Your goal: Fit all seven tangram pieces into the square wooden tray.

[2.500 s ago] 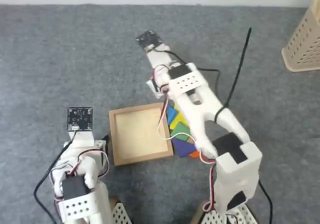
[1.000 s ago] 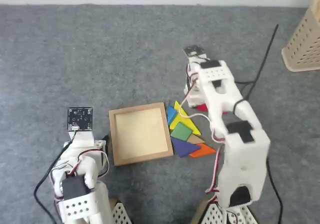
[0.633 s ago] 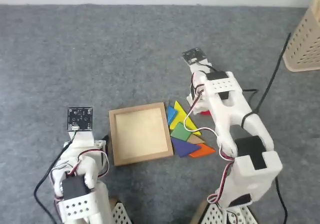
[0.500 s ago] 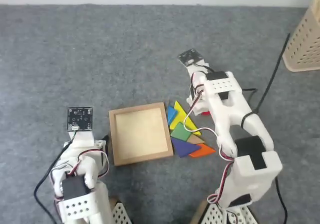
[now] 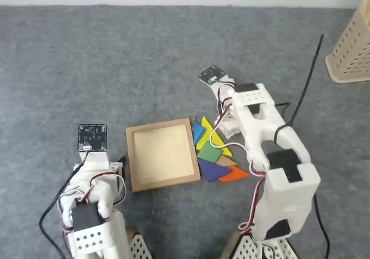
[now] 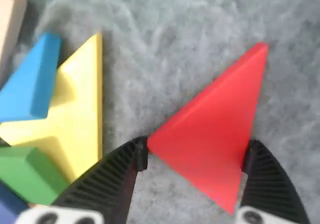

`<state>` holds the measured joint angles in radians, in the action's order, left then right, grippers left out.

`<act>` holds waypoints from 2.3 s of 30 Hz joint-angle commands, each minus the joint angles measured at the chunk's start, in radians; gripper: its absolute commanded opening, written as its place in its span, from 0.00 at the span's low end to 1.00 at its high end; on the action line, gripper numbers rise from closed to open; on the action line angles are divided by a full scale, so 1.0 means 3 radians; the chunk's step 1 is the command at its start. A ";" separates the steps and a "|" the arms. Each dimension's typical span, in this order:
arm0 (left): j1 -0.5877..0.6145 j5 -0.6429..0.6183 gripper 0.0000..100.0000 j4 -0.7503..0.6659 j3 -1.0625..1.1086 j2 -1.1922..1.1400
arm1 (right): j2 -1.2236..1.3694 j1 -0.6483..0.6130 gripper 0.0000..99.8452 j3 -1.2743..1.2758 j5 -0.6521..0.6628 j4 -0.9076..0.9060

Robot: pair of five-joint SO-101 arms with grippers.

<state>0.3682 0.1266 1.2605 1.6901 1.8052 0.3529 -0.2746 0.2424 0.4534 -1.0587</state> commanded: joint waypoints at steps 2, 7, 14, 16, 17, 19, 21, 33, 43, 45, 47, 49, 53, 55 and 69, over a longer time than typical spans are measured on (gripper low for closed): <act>0.0015 -0.0031 0.23 0.0010 -0.0013 0.0051 | 0.0069 0.0059 0.26 -0.0240 -0.0077 -0.0054; 0.0015 -0.0031 0.23 0.0010 -0.0013 0.0051 | 0.0069 0.0059 0.15 -0.0245 -0.0077 -0.0049; 0.0015 -0.0031 0.23 0.0010 -0.0013 0.0051 | 0.0043 0.0059 0.14 -0.0256 -0.0205 -0.0043; 0.0015 -0.0031 0.23 0.0010 -0.0013 0.0051 | 0.0043 0.0059 0.15 -0.0256 -0.0230 -0.0049; 0.0015 -0.0031 0.23 0.0010 -0.0013 0.0051 | 0.0043 0.0059 0.15 -0.0256 -0.0235 -0.0054; 0.0015 -0.0031 0.23 0.0010 -0.0013 0.0051 | 0.0043 0.0059 0.15 -0.0256 -0.0256 -0.0069; 0.0015 -0.0031 0.23 0.0010 -0.0013 0.0051 | 0.0038 0.0033 0.15 -0.0307 -0.0404 -0.0156; 0.0015 -0.0031 0.23 0.0010 -0.0013 0.0051 | 0.0038 -0.0156 0.33 -0.0808 -0.0941 -0.0473; 0.0015 -0.0031 0.23 0.0010 -0.0013 0.0051 | 0.0079 -0.0161 0.33 -0.0900 -0.1320 -0.0197; 0.0015 -0.0031 0.23 0.0010 -0.0013 0.0051 | 0.0095 -0.0120 0.33 -0.0900 -0.1314 -0.0130; 0.0015 -0.0031 0.23 0.0010 -0.0013 0.0051 | 0.0166 -0.0110 0.33 -0.0910 -0.1304 -0.0105; 0.0015 -0.0031 0.23 0.0010 -0.0013 0.0051 | 0.0274 -0.0136 0.33 -0.0915 -0.1309 -0.0028; 0.0015 -0.0031 0.23 0.0010 -0.0013 0.0051 | 0.0437 -0.0207 0.33 -0.0915 -0.1320 0.0079; 0.0015 -0.0031 0.23 0.0010 -0.0013 0.0051 | 0.0468 -0.0207 0.33 -0.0921 -0.1320 0.0084; 0.0015 -0.0031 0.23 0.0010 -0.0013 0.0051 | 0.0494 -0.0182 0.15 -0.0921 -0.1325 0.0074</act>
<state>0.3682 0.1266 1.2605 1.6901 1.8052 0.5033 -0.3237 0.0000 0.0667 -1.0464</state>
